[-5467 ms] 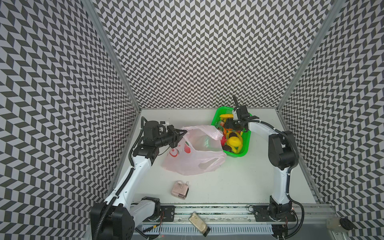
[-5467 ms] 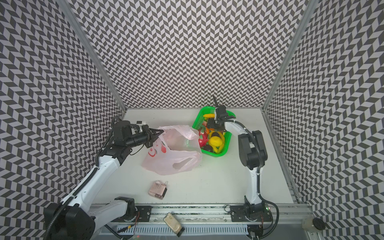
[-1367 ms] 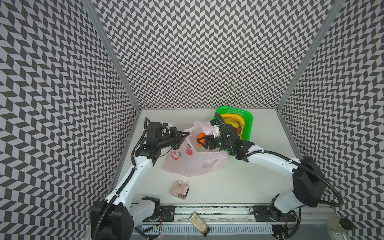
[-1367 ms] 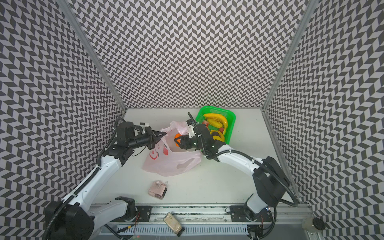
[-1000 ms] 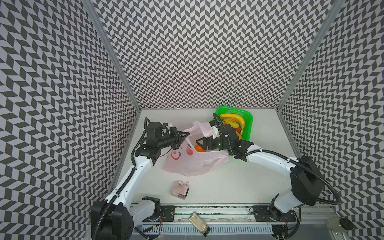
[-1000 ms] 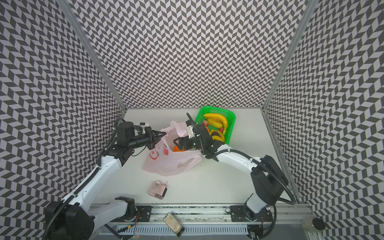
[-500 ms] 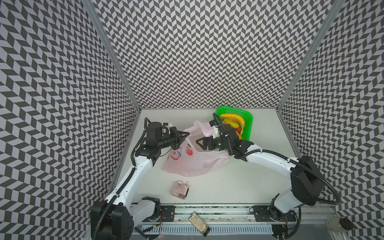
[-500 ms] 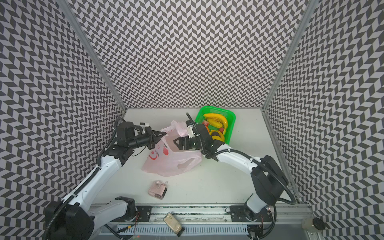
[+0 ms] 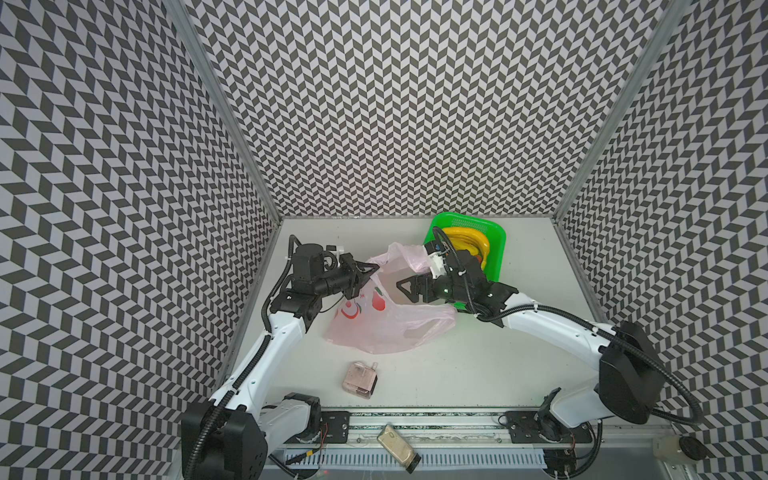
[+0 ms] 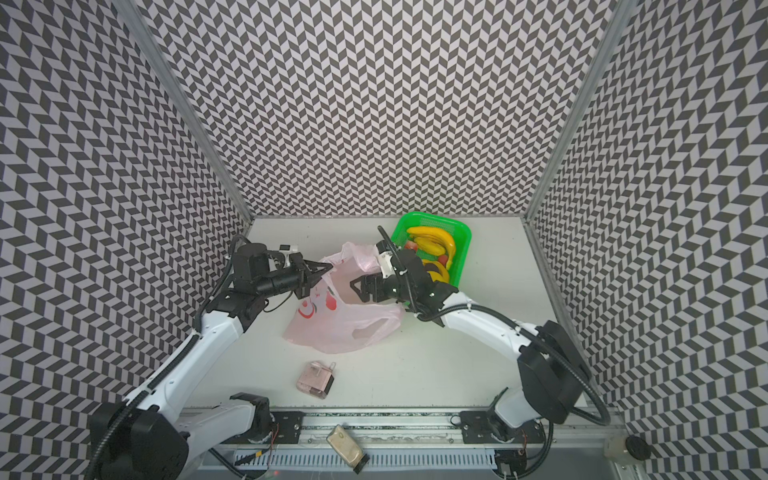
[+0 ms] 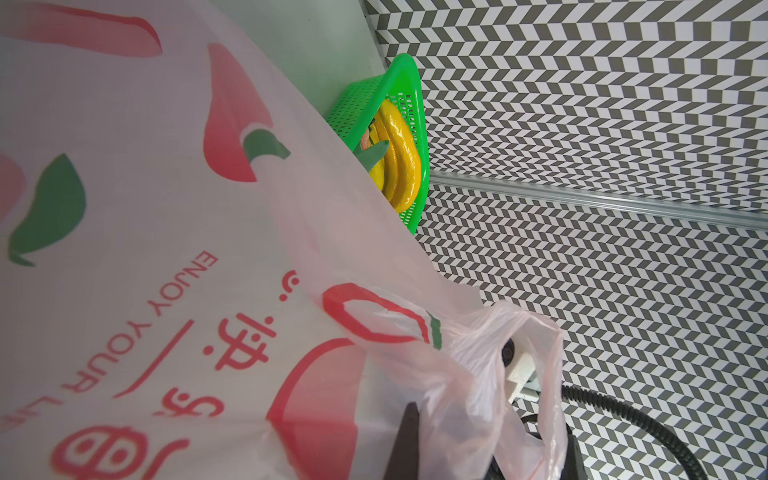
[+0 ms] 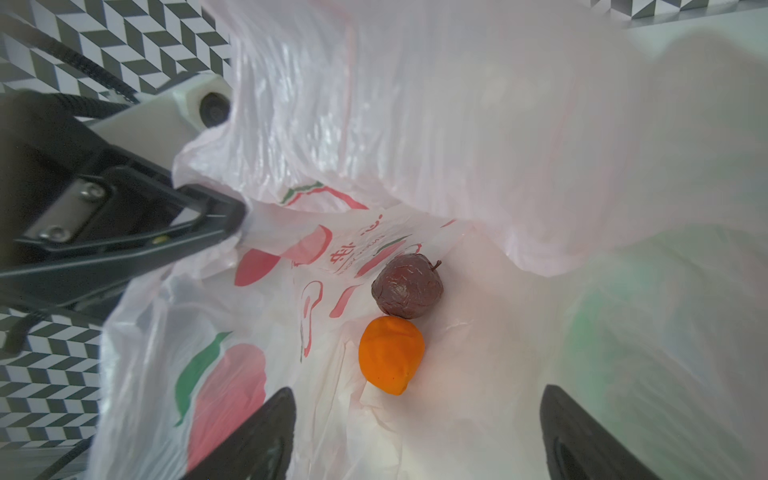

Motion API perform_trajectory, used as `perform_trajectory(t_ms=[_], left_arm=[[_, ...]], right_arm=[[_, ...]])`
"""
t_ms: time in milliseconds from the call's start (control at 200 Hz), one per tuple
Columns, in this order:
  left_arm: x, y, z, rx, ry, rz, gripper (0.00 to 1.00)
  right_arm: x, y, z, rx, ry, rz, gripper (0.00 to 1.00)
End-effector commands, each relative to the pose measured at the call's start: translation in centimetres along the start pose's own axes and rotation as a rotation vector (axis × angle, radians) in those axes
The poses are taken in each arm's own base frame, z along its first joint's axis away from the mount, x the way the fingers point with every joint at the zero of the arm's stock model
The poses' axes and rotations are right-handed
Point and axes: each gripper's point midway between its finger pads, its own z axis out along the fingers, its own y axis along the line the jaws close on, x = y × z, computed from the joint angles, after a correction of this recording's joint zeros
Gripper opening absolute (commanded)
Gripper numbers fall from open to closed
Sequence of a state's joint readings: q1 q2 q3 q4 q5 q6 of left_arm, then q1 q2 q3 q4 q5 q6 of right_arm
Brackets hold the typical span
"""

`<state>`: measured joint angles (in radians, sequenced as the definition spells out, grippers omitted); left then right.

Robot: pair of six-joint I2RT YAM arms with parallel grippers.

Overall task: Place the fake fruits into the plastic bag and tie a complex knot
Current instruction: 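Withdraw the right gripper from the bag toward the basket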

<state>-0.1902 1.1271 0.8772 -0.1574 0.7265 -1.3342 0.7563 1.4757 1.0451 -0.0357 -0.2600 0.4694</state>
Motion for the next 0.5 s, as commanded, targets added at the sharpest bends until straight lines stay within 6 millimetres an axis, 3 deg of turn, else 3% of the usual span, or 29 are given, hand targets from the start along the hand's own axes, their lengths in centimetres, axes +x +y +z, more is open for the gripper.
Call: perform_trajectory(t_ms=[0, 285, 496], left_arm=[[0.2, -0.6, -0.1, 0.026, -0.001, 0.009, 0.0], [0.0, -0.1, 0.1, 0.026, 0.0, -0.001, 0.0], [-0.1, -0.1, 0.2, 0.026, 0.001, -0.003, 0.0]], right_arm=[[0.2, 0.2, -1.6, 0.001, -0.014, -0.019, 0.94], [2.6, -1.5, -5.0, 0.063, -0.015, 0.007, 0.99], [2.7, -3.1, -8.3, 0.154, -0.078, -0.004, 0.99]])
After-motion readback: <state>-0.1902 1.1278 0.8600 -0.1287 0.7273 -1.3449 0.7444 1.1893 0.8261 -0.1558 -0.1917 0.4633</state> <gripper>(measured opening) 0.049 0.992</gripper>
